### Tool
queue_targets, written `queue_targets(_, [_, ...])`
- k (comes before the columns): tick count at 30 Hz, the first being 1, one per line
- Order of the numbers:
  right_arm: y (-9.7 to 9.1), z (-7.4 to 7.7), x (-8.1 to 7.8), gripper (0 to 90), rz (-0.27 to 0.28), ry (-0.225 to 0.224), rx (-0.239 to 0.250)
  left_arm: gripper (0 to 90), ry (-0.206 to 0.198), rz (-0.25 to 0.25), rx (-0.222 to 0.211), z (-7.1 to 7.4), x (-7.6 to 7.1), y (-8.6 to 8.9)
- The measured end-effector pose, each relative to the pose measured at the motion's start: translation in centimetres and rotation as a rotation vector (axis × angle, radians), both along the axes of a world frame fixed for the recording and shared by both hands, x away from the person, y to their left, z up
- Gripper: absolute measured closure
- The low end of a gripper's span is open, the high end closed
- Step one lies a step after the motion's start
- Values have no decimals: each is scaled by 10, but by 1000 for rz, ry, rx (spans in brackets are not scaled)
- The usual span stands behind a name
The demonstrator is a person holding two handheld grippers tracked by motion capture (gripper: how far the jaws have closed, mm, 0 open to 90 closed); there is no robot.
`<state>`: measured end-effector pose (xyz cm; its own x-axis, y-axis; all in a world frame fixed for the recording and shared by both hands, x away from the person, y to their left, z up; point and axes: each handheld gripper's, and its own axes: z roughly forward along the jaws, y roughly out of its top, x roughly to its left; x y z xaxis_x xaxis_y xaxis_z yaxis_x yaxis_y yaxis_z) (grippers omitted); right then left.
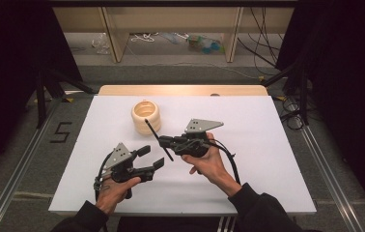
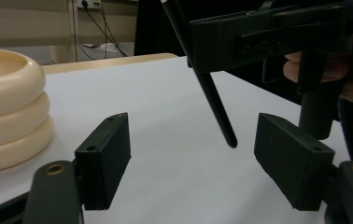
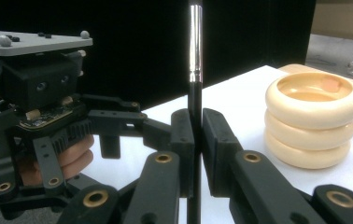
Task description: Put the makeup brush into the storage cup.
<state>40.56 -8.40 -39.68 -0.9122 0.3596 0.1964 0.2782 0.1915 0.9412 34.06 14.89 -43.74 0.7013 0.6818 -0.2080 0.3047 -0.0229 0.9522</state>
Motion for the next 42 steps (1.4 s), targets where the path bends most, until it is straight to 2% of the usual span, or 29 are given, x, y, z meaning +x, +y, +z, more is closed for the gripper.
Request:
queue_targets(8, [4, -1, -4, 840, 17, 9, 2, 309, -9, -5, -14, 0, 0, -6])
queue_targets(11, [5, -1, -5, 840, 15, -8, 5, 341, -8, -4, -17, 0, 0, -5])
queue_targets(21, [7, -1, -8, 840, 30, 5, 22, 432, -8, -25, -24, 1, 1, -8])
queue_targets(23, [7, -1, -8, 840, 30, -10, 9, 454, -10, -28, -26, 1, 1, -8])
queue_targets(25, [9, -2, -10, 840, 36, 3, 27, 470, -7, -33, -32, 1, 1, -8])
queue_targets(27, [10, -2, -10, 840, 38, 2, 23, 487, -7, -36, -32, 1, 1, -8])
queue_targets(28, [10, -2, -10, 840, 38, -16, 27, 497, -8, -37, -32, 1, 1, -8])
queue_targets(31, [10, -2, -11, 840, 43, 6, 15, 517, -8, -37, -36, 1, 1, -8])
queue_targets(42, [11, -3, -12, 840, 43, -3, 17, 591, -8, -42, -46, 1, 2, -9])
